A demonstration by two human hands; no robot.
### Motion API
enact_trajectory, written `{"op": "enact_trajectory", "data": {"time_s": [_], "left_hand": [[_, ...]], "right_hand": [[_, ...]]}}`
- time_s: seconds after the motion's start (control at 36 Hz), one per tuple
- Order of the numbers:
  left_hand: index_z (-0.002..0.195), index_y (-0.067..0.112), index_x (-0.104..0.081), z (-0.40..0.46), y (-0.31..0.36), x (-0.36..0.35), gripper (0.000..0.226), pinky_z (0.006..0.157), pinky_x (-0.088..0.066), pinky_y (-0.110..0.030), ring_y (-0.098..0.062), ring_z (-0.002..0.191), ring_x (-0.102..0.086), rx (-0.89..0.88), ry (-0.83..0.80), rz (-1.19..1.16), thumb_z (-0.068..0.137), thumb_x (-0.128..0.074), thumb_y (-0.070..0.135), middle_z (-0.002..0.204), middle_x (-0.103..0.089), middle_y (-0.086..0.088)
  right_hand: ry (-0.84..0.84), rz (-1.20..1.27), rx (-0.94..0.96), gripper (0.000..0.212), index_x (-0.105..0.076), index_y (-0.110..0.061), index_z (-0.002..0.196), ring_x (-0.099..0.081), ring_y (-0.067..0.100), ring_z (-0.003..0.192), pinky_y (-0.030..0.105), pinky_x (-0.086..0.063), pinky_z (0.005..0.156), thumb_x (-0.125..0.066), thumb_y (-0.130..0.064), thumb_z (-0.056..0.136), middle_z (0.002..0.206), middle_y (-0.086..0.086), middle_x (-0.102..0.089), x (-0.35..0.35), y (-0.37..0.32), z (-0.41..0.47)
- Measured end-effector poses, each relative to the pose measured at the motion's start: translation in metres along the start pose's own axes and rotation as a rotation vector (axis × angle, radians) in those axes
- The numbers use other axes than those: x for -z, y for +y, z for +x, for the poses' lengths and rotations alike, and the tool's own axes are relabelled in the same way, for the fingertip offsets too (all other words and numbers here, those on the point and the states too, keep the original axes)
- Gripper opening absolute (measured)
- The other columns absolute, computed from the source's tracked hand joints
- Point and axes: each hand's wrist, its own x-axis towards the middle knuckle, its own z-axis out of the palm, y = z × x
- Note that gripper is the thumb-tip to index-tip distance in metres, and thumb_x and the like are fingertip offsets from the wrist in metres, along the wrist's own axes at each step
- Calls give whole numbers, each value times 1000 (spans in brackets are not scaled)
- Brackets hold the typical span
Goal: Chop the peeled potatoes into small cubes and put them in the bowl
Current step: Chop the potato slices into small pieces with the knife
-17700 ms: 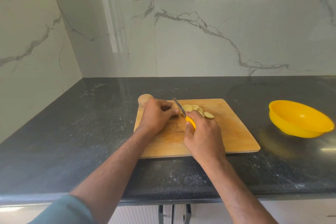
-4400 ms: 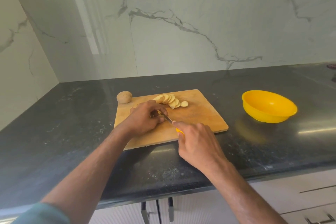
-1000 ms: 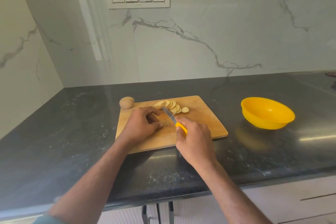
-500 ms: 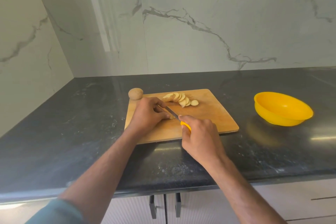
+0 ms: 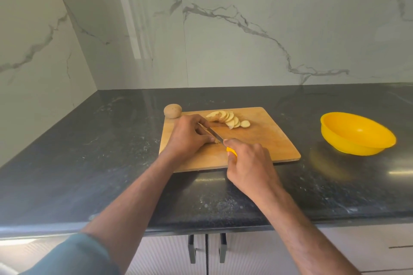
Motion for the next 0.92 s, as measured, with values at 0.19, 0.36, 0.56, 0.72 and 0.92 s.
{"op": "enact_trajectory", "data": {"time_s": [0.19,0.36,0.56,0.72,0.92], "left_hand": [[99,14,-71,4,-6,-2,29,72,-55,-27,-6,68,-69,-53,-11,26,76,-88,8,69,-73,1],[100,23,-81,7,-11,-5,30,76,-49,-21,1,74,-65,-94,-81,46,81,-79,0,72,-70,23],[94,27,-82,9,-12,-6,25,77,-52,-26,-9,84,-64,-110,-90,96,84,-79,4,87,-74,12],[96,26,-81,10,-11,-5,22,77,-53,-27,-7,83,-62,-100,-100,106,87,-77,6,87,-71,12],[124,40,-70,17,0,5,41,93,-52,-41,-14,101,-58,-248,-304,333,93,-70,12,119,-62,9]], "right_hand": [[-34,-25,-8,34,-61,-25,130,-66,19,91,28,-52,76,-57,-20,97,104,-1,-72,-8,-1,6],[-29,-28,22,33,-63,-24,128,-67,20,91,34,-58,80,-57,-19,96,104,0,-74,-5,-2,3],[-50,-7,11,33,-64,-25,129,-67,25,90,39,-57,82,-59,-23,97,102,2,-75,14,3,-25],[30,77,-53,29,-75,-23,115,-70,22,92,36,-58,77,-68,-16,88,105,-7,-76,39,20,-43],[186,86,-137,28,-75,-20,112,-69,30,88,36,-55,74,-65,-14,87,99,0,-77,37,29,-24]]}}
